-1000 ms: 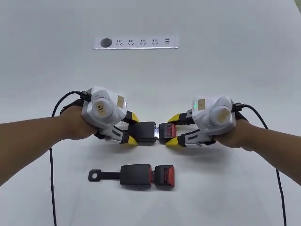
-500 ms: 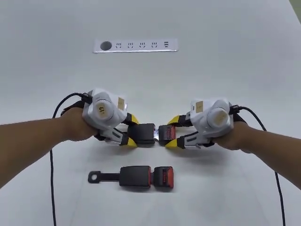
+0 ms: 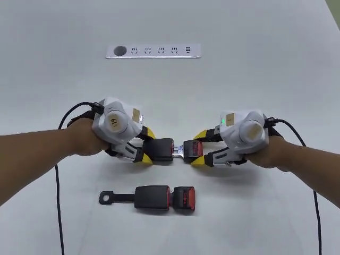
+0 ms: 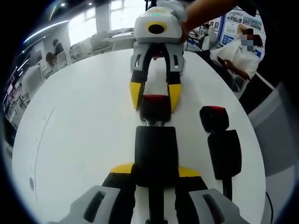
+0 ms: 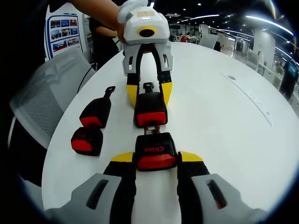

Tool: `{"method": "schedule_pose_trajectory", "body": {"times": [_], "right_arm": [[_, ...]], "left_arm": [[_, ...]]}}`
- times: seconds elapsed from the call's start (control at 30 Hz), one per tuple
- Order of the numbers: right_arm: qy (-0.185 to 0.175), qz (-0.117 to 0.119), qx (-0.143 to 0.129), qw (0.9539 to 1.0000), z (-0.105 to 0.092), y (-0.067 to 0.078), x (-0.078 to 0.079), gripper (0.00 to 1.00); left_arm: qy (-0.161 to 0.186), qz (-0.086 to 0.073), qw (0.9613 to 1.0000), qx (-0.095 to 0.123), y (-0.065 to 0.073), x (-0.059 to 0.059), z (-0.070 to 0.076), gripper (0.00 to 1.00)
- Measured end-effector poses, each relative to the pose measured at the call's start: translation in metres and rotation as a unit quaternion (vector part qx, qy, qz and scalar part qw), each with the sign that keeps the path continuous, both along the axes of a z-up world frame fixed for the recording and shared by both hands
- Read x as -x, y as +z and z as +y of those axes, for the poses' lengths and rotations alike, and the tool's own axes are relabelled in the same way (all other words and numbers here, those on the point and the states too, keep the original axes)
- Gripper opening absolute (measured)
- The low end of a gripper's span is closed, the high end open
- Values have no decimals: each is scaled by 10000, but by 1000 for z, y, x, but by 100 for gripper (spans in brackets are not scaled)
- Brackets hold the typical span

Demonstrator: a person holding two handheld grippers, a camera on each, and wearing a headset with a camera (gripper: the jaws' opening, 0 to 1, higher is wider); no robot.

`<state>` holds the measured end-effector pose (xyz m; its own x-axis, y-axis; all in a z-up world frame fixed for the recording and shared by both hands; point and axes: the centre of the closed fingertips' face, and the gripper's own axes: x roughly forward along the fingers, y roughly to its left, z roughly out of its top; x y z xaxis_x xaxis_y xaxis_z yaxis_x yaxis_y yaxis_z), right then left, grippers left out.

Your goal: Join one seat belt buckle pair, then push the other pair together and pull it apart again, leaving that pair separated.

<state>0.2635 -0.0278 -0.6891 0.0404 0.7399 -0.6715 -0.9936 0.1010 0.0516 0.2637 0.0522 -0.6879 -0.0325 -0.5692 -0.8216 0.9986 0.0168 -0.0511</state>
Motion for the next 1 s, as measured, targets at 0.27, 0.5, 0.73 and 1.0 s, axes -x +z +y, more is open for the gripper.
{"method": "schedule_pose_trajectory", "body": {"times": [0.27, 0.5, 0.73, 1.0], "right_arm": [[-3, -1, 57, 10000, -10, 0, 0, 31], [-41, 13, 115, 9999, -26, -2, -5, 32], [-24, -5, 140, 9999, -35, 0, -2, 32], [-31, 4, 165, 9999, -51, -2, -3, 32]], "left_arm": [[-30, 14, 10000, 2, -1, -1, 1, 32], [-28, 22, 10000, 14, -1, -1, 1, 32], [-37, 35, 10000, 3, -1, -2, 1, 32], [-62, 35, 10000, 7, 0, -2, 0, 32]]}}
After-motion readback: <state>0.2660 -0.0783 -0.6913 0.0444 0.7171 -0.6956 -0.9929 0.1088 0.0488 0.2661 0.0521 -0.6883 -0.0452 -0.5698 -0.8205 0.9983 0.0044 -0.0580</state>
